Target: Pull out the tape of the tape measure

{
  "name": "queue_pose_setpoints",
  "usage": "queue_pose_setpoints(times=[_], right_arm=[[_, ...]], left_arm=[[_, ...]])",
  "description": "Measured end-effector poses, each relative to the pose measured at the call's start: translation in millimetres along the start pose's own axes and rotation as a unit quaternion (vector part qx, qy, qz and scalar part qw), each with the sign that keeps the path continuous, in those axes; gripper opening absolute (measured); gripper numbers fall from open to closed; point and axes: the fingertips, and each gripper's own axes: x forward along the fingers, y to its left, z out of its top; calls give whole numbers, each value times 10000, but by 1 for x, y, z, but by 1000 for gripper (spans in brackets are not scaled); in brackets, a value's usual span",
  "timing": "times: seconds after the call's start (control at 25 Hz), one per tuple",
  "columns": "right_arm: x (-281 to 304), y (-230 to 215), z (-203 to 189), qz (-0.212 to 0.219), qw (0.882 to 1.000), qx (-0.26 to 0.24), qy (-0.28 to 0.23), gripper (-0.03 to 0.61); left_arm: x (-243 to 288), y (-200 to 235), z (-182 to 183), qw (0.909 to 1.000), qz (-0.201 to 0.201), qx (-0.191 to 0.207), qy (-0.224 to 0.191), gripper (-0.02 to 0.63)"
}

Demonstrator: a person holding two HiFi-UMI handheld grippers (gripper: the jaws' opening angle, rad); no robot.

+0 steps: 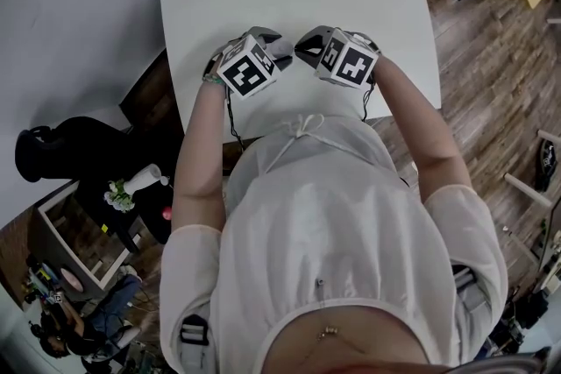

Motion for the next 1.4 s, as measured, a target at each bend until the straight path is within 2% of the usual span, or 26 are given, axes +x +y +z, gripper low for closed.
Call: queue_pose_setpoints(times=[0.24, 0.48, 0.64, 0.84, 1.04, 1.2, 1.32, 1.4], right_arm=[[-5, -6, -9, -135, 9994, 233, 221, 12], [-15, -17, -33, -395, 9956, 647, 543, 12], [-21, -16, -38, -463, 9936, 885, 523, 12], [-22, -18, -42, -625, 9891, 1196, 591, 12], [-35, -45, -66, -1345, 9771, 1297, 1019, 12], [-38, -47, -73, -1312, 9735, 1675, 842, 12], [-40, -49, -76, -1496, 9698, 1677, 949, 12], [-36, -47, -74, -1444, 9703, 1735, 868, 12]], left_arm=[[5, 1, 1, 9999, -23, -123, -44, 229], [3, 13, -22, 9990, 125, -413, 133, 227], [1, 9, -22, 9983, 43, -583, 53, 227], [3, 9, -21, 9979, 140, -628, 71, 227], [0, 24, -41, 9946, 563, -806, 347, 227], [-9, 24, -46, 9913, 585, -1162, 206, 227], [-7, 21, -49, 9913, 594, -1140, 276, 227], [-4, 21, -52, 9909, 589, -1176, 288, 227]])
